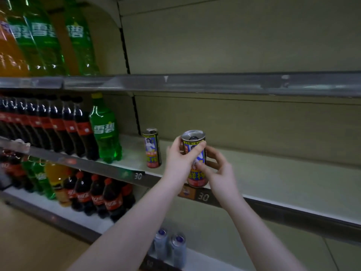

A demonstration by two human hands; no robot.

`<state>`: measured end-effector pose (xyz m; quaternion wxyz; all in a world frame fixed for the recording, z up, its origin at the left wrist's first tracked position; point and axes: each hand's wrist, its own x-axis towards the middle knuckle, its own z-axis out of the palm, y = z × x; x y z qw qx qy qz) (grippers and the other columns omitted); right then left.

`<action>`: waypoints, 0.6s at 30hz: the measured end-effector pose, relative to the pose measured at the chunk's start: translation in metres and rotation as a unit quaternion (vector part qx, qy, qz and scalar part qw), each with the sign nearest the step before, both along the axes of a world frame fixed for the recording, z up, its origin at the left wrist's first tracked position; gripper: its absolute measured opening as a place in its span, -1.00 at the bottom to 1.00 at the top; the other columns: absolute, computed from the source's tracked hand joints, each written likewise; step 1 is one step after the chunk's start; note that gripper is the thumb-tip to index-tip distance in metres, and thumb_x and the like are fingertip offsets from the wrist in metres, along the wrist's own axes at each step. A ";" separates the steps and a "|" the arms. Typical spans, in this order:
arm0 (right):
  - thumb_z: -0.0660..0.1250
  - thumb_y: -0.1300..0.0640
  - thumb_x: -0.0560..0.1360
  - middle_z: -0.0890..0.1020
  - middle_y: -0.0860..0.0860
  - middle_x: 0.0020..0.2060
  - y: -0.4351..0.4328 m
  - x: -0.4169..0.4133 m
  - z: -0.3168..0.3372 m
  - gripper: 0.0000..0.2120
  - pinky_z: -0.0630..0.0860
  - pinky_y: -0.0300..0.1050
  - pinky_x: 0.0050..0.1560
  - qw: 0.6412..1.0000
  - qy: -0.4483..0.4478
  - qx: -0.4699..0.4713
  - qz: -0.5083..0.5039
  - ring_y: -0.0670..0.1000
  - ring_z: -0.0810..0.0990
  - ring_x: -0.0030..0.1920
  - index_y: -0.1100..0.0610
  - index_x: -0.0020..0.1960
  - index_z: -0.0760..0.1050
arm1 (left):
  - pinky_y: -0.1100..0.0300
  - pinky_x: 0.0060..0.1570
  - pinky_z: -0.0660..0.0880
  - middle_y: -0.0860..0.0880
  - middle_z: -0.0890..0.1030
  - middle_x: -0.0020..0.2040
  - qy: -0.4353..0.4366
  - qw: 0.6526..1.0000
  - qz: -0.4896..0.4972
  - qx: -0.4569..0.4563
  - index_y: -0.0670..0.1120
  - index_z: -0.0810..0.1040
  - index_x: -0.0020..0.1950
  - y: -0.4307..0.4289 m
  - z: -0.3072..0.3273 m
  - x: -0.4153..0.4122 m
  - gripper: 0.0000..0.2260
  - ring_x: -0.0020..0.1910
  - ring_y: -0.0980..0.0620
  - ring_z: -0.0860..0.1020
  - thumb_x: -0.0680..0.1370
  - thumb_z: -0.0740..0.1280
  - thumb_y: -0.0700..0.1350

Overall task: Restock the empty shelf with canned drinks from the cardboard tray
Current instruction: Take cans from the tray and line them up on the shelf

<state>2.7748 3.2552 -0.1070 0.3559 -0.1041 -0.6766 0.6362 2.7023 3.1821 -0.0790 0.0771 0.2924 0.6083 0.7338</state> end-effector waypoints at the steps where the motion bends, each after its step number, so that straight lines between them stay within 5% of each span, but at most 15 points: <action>1: 0.37 0.34 0.45 0.57 -0.10 -0.05 -0.003 -0.014 0.001 -0.66 0.50 -0.43 -0.24 1.000 0.002 0.000 -0.005 -0.16 0.59 -0.07 0.09 0.17 0.43 | 0.23 -0.04 0.52 -0.03 0.65 -0.03 -0.006 1.000 -0.005 0.005 0.02 0.58 0.00 -0.003 0.002 -0.013 -0.76 -0.08 0.13 0.62 0.37 0.49 -0.06; 3: 0.36 0.35 0.45 0.57 -0.01 -0.02 -0.008 -0.044 -0.001 -0.66 0.54 -0.37 -0.18 1.000 0.000 0.002 -0.021 -0.14 0.59 -0.06 0.10 0.17 0.41 | 0.31 -0.11 0.52 0.01 0.64 -0.07 -0.030 0.999 -0.007 0.016 -0.03 0.53 0.07 -0.010 0.001 -0.040 -0.72 -0.13 0.20 0.61 0.40 0.47 -0.13; 5: 0.35 0.36 0.46 0.57 0.01 -0.01 -0.009 -0.070 -0.005 -0.64 0.55 -0.17 0.04 0.999 -0.011 0.000 -0.036 0.00 0.58 0.04 0.12 0.19 0.41 | 0.18 0.10 0.51 -0.06 0.62 0.07 -0.076 0.997 0.005 0.020 -0.07 0.46 0.17 -0.016 -0.006 -0.062 -0.61 0.06 0.07 0.60 0.39 0.46 -0.06; 8: 0.33 0.39 0.46 0.58 -0.04 -0.07 -0.010 -0.104 -0.013 -0.63 0.55 -0.16 0.02 0.999 -0.021 -0.025 -0.037 0.03 0.59 0.00 0.13 0.20 0.41 | 0.08 0.23 0.39 -0.13 0.55 0.18 -0.099 0.995 0.022 -0.011 -0.10 0.43 0.18 -0.026 -0.023 -0.086 -0.73 0.19 -0.06 0.51 0.50 0.35 -0.20; 15: 0.28 0.45 0.45 0.58 0.09 -0.01 -0.011 -0.149 -0.027 -0.63 0.51 -0.32 -0.12 0.996 -0.048 -0.054 -0.057 0.02 0.57 -0.03 0.13 0.18 0.40 | 0.45 -0.25 0.46 -0.04 0.51 -0.08 -0.073 0.994 0.025 -0.078 -0.18 0.37 0.33 -0.026 -0.044 -0.114 -0.57 -0.17 0.15 0.49 0.49 0.23 -0.43; 18: 0.25 0.49 0.45 0.57 0.15 0.05 -0.007 -0.157 -0.031 -0.62 0.48 -0.29 -0.05 0.994 -0.062 -0.052 -0.071 0.06 0.54 0.05 0.23 0.21 0.40 | 0.41 -0.19 0.46 -0.19 0.54 0.09 -0.071 0.992 0.011 -0.099 -0.25 0.36 0.34 -0.021 -0.047 -0.118 -0.58 -0.06 0.05 0.51 0.49 0.20 -0.46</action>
